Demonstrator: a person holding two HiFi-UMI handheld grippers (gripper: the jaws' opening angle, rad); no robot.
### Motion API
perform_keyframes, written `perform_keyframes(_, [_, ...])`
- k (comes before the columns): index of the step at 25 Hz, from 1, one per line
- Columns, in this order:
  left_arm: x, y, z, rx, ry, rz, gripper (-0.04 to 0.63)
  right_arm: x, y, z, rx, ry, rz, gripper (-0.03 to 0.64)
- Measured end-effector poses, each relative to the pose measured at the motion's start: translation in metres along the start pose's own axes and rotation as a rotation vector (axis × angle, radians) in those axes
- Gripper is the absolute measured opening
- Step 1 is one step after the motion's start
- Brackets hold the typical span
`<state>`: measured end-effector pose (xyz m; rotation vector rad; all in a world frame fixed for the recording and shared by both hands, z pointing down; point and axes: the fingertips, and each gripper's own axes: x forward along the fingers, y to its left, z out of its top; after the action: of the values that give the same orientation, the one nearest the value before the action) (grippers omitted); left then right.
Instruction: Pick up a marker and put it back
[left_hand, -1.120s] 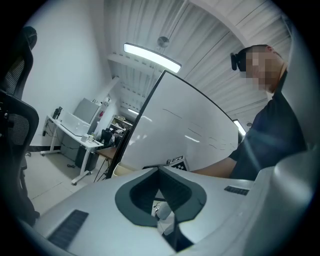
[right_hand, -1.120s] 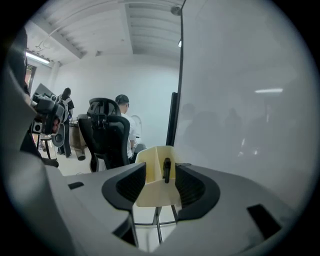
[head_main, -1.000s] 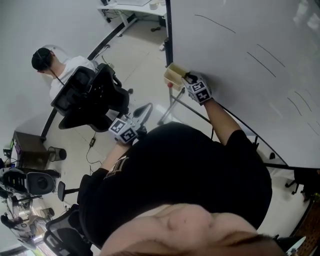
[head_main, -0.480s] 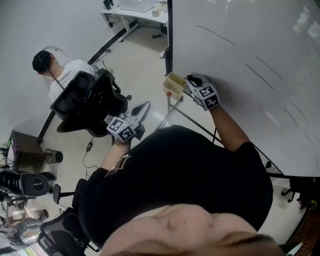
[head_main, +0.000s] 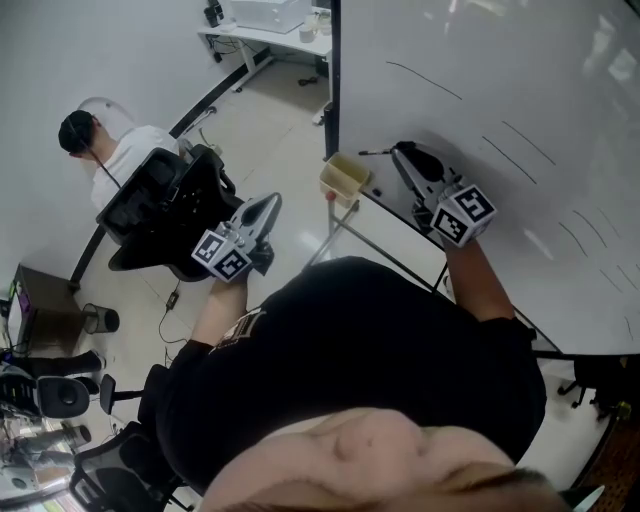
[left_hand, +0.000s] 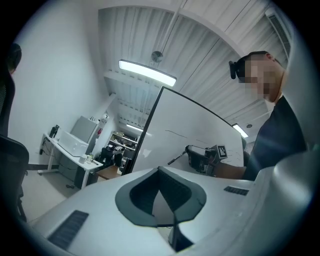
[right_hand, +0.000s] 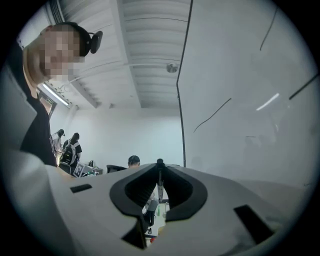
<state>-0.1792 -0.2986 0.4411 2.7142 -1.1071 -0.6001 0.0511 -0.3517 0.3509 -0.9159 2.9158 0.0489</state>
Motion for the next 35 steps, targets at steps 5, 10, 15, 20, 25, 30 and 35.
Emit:
perform_keyframes(5, [0.003, -0.025, 0.004, 0.061, 0.006, -0.094, -0.007, -0.005, 0.009, 0.0, -0.002, -0.01, 0.029, 0.054])
perform_keyframes(10, [0.002, -0.017, 0.005, 0.023, -0.012, -0.051, -0.007, -0.005, 0.011, -0.002, -0.017, -0.009, 0.026, 0.054])
perform_keyframes(15, [-0.001, -0.019, 0.005, 0.042, 0.004, -0.047, -0.007, -0.006, 0.007, -0.007, -0.011, -0.001, 0.011, 0.054])
perform_keyframes(20, [-0.004, -0.019, 0.006, 0.034, 0.0, -0.044, -0.007, -0.003, 0.007, -0.01, -0.017, 0.011, 0.011, 0.054])
perform_keyframes(25, [-0.004, -0.018, 0.006, 0.032, -0.002, -0.05, -0.007, 0.0, 0.008, -0.012, -0.022, 0.015, 0.017, 0.054])
perform_keyframes(30, [-0.005, -0.018, 0.009, 0.014, -0.032, -0.059, -0.007, 0.001, 0.007, -0.016, -0.026, 0.021, 0.019, 0.054])
perform_keyframes(35, [0.001, -0.025, -0.003, 0.094, 0.073, -0.074, -0.006, 0.001, 0.007, -0.018, -0.034, 0.032, 0.013, 0.054])
